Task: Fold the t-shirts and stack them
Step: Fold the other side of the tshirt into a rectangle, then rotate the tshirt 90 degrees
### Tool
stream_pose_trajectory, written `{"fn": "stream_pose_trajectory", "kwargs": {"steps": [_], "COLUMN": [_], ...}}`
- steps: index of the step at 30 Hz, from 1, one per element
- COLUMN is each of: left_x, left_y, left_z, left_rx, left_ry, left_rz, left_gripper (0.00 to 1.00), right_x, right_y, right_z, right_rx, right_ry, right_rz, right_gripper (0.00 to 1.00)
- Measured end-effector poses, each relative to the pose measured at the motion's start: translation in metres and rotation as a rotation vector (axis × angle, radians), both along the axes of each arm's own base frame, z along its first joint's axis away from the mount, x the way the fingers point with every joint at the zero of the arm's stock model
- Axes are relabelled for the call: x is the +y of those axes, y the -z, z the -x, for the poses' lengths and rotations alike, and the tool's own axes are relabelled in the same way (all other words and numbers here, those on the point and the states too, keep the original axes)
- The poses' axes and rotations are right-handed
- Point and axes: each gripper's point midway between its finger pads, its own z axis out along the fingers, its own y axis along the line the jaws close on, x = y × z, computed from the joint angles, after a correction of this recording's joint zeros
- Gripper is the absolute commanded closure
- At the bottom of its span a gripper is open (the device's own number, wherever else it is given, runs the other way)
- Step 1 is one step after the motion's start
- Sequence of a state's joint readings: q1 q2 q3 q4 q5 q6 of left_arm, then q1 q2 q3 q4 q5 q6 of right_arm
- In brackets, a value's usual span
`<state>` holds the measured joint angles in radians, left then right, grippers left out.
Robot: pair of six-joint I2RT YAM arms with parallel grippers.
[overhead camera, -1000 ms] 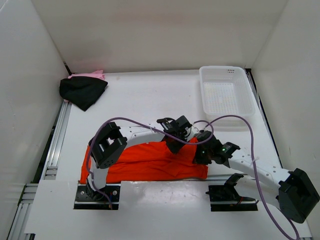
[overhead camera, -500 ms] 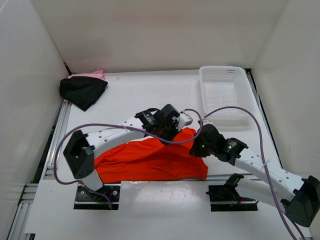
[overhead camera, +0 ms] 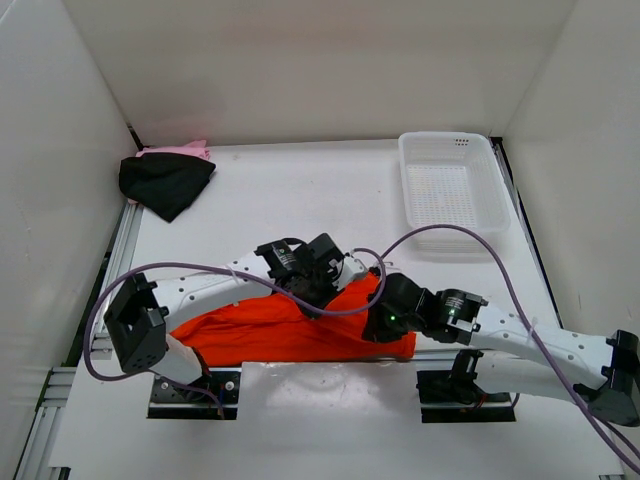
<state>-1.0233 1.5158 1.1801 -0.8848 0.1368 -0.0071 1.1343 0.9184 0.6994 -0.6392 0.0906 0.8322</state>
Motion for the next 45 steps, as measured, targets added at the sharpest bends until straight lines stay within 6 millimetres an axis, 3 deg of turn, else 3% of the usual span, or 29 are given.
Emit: {"fn": "stream_pose_trajectory", "kwargs": {"steps": [4, 12, 16, 21, 25, 29, 32, 34, 35, 36, 37, 39, 43, 45], "left_x": [0.005, 0.006, 0.002, -0.010, -0.018, -0.017, -0.016, -0.013, -0.009, -0.005, -0.002, 0.005, 0.030, 0.058], "left_y": [0.001, 0.009, 0.014, 0.027, 0.040, 0.052, 0.054, 0.054, 0.054, 0.055, 0.055, 0.055, 0.046, 0.031], "left_z": [0.006, 0.009, -0.008, -0.052, -0.084, -0.098, -0.101, -0.103, -0.104, -0.105, -0.106, -0.109, -0.116, -0.124], "left_rx": [0.018, 0.023, -0.027, -0.107, -0.170, -0.200, -0.218, -0.229, -0.238, -0.244, -0.252, -0.269, -0.316, -0.344], "left_ry": [0.003, 0.002, -0.031, -0.120, -0.179, -0.212, -0.220, -0.222, -0.224, -0.224, -0.224, -0.237, -0.286, -0.350], "left_rz": [-0.002, 0.004, 0.008, 0.006, -0.021, -0.057, -0.071, -0.083, -0.101, -0.118, -0.132, -0.157, -0.190, -0.194], "left_gripper": [0.90, 0.90, 0.90, 0.87, 0.86, 0.83, 0.79, 0.73, 0.65, 0.47, 0.39, 0.28, 0.26, 0.25], "right_x": [0.004, 0.004, -0.007, -0.025, -0.031, -0.029, -0.028, -0.031, -0.035, -0.040, -0.044, -0.051, -0.055, -0.053], "right_y": [0.002, 0.003, 0.013, 0.034, 0.039, 0.049, 0.062, 0.068, 0.070, 0.072, 0.073, 0.074, 0.063, 0.052], "right_z": [0.009, 0.007, -0.023, -0.080, -0.115, -0.138, -0.140, -0.138, -0.138, -0.137, -0.137, -0.138, -0.147, -0.156], "right_rx": [0.021, 0.017, 0.004, 0.012, -0.002, 0.011, 0.034, 0.049, 0.053, 0.059, 0.062, 0.067, 0.044, 0.018], "right_ry": [-0.021, -0.005, 0.112, 0.278, 0.318, 0.304, 0.275, 0.263, 0.264, 0.269, 0.275, 0.285, 0.304, 0.330], "right_rz": [0.001, 0.013, 0.060, 0.132, 0.157, 0.186, 0.222, 0.245, 0.263, 0.280, 0.290, 0.312, 0.335, 0.328], "right_gripper": [1.00, 1.00, 1.00, 1.00, 1.00, 1.00, 1.00, 0.86, 0.75, 0.65, 0.51, 0.45, 0.45, 0.45]}}
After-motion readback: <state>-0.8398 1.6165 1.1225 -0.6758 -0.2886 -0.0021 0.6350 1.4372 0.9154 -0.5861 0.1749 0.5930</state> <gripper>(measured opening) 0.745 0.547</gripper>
